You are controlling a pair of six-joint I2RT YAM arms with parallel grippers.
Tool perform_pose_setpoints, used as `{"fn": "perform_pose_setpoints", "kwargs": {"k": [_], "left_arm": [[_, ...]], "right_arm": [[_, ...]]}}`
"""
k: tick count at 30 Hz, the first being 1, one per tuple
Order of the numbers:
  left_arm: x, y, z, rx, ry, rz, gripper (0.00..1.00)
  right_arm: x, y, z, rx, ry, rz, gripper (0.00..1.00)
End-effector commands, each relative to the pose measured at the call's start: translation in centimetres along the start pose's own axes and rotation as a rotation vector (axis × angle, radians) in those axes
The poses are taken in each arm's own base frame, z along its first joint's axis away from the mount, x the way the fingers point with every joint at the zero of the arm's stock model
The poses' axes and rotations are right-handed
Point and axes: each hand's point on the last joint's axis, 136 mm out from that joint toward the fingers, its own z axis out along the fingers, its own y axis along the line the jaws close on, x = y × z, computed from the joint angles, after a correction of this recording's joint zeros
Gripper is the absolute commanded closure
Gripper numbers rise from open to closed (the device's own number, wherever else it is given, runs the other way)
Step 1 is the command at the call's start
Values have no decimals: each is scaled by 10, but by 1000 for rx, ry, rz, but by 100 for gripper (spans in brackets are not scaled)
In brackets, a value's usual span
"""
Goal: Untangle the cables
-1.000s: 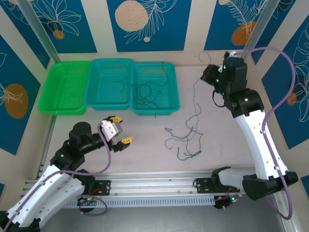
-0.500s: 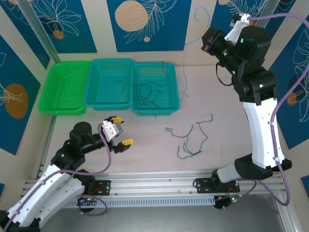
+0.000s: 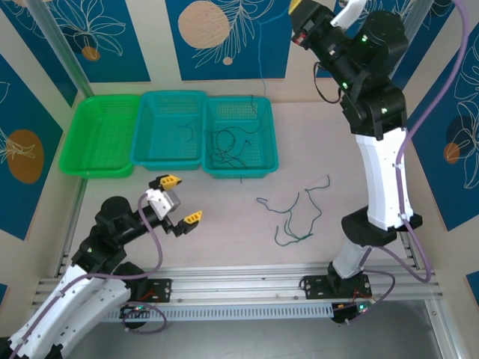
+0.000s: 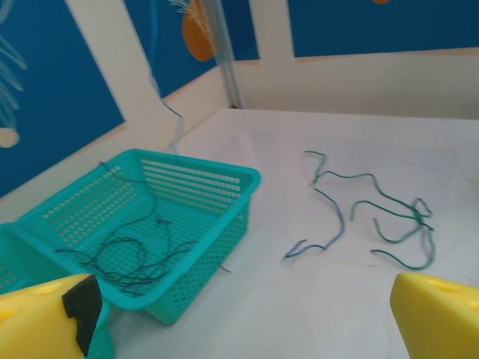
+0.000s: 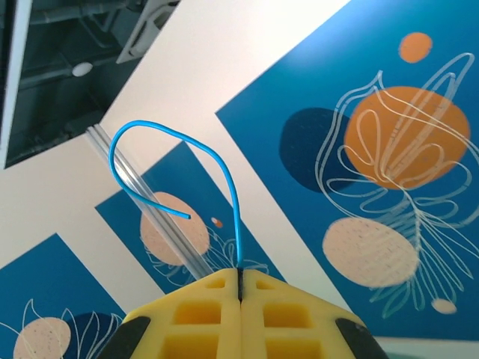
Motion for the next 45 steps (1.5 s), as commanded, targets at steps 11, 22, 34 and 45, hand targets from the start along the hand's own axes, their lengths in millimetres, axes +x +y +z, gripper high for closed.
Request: {"fn": "perform_pose_setpoints", "kwargs": {"k": [11,22,34,45], "left_arm": [[1,88,-37,-458,-23,-136,0],[1,93,-43,-485,-40,-144,0],[5,98,-47,-518,-25,-145,0],[13,103,-45,-530,7,-159,0]], "right_arm": [[41,92,65,-369,-190,-97,100],[157,61,136,-312,-70,-34,100],[411,-78,176,-16,495,-45,100],[513,-132,134,112,832,-103,52]]}}
